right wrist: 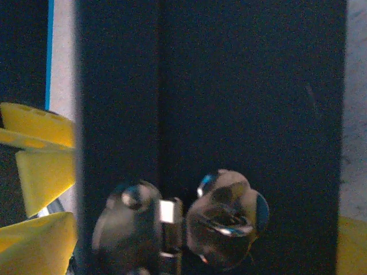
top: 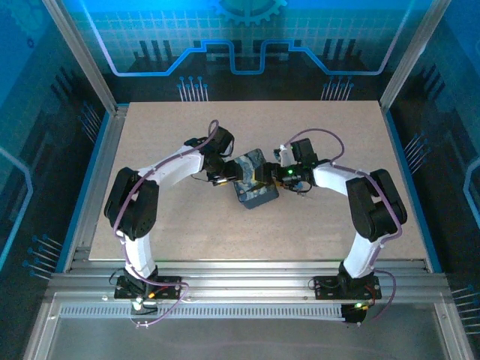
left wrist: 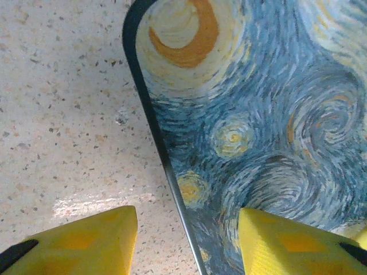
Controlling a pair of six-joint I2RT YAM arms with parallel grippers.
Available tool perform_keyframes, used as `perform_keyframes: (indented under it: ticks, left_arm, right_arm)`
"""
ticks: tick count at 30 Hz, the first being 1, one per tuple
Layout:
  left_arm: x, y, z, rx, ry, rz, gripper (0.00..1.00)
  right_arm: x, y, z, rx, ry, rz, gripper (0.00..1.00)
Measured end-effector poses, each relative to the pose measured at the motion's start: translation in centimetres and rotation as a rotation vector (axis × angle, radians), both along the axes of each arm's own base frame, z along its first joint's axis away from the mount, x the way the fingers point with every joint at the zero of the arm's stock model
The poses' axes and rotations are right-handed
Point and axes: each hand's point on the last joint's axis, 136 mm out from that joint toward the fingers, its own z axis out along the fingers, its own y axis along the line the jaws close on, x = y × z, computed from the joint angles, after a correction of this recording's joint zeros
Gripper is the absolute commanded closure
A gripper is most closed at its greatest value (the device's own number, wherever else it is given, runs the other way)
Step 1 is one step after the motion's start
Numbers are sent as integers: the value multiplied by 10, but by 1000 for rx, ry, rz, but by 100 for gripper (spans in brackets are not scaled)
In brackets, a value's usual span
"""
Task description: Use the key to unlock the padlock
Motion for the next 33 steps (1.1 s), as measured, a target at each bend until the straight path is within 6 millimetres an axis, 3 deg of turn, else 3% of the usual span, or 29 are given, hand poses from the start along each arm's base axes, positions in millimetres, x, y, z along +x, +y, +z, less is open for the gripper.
perform_keyframes:
  ticks: [4,11,18,23,27,30,33]
  left_arm:
    - [3,-1,-1,-6,-4,3,49]
    - [7,-3,-4,-13,4,9,49]
    - [13,7,-3,-23,14,51,49]
    - [28,40,1,-7,5,136,47]
    - [38,70,11,-1,-17,207,46]
    - [38,88,24,-2,-42,246,46]
    - [37,101,39,-8,-75,274,46]
  right_arm:
    - [4,-8,0,-17,-4,-18,0]
    - [2,-6,4,-38,-15,-4,0]
    - [-12,16,6,-56,-14,37,0]
    - [-29,53,16,-26,-4,91,0]
    - [-33,82,38,26,-43,144,0]
    - [-25,81,46,35,-65,135,0]
    - [-19,67,42,8,-59,111,0]
